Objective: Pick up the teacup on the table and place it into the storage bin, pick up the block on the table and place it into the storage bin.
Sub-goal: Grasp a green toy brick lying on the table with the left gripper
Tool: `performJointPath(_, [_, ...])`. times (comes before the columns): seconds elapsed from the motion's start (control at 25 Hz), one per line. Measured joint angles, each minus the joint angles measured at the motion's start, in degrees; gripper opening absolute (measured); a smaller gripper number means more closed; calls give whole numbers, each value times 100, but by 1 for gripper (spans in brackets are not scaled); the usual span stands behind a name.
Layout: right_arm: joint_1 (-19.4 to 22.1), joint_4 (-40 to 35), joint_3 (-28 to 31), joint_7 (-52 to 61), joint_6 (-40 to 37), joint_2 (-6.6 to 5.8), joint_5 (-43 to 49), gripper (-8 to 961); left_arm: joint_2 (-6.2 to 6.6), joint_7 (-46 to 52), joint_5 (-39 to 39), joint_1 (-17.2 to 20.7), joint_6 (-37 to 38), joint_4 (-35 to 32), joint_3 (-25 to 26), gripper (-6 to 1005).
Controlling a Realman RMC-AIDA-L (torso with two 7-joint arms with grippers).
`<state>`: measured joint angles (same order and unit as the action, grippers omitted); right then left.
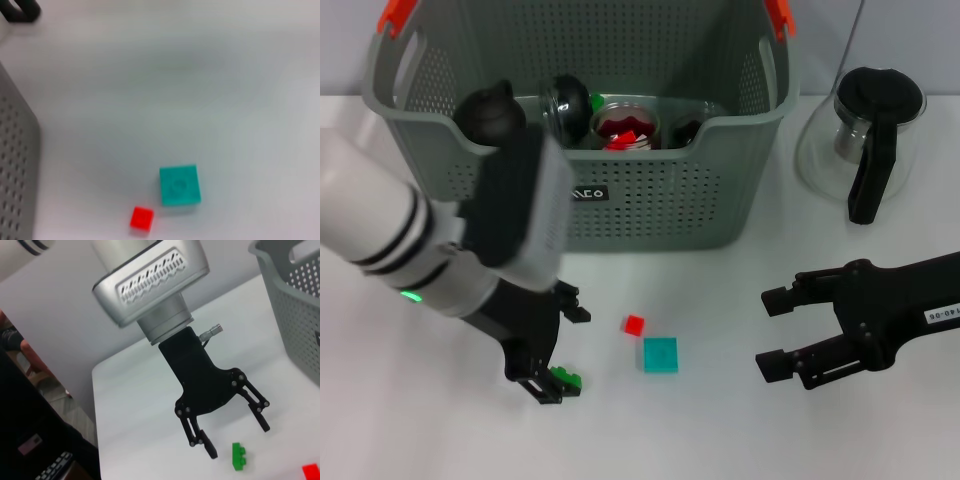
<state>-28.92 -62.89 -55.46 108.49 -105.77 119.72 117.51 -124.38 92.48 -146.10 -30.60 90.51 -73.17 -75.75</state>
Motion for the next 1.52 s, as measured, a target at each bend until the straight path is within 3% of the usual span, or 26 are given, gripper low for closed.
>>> performJointPath(0.16, [-88,120,13,66,65,-5,148,945,-13,35,-328,28,-284,-222,-713,836])
performJointPath(0.32, [-121,175,44,77,139,-9,159,945,-15,103,-494,-53,-301,-227,-986,836])
performJointPath(0.88, [-137,231,56,37,311,13,167,945,-16,238,-674,-211,-338,50,-1252,836])
performJointPath(1.32, [-190,414,42,-63,346,19,167,945,1,355,-701,-524,-405,617,-1308,421])
performJointPath(1.52, [-171,423,51,-117,362,19,167,945,11,413,-701,-646,-489,870,-1311,416])
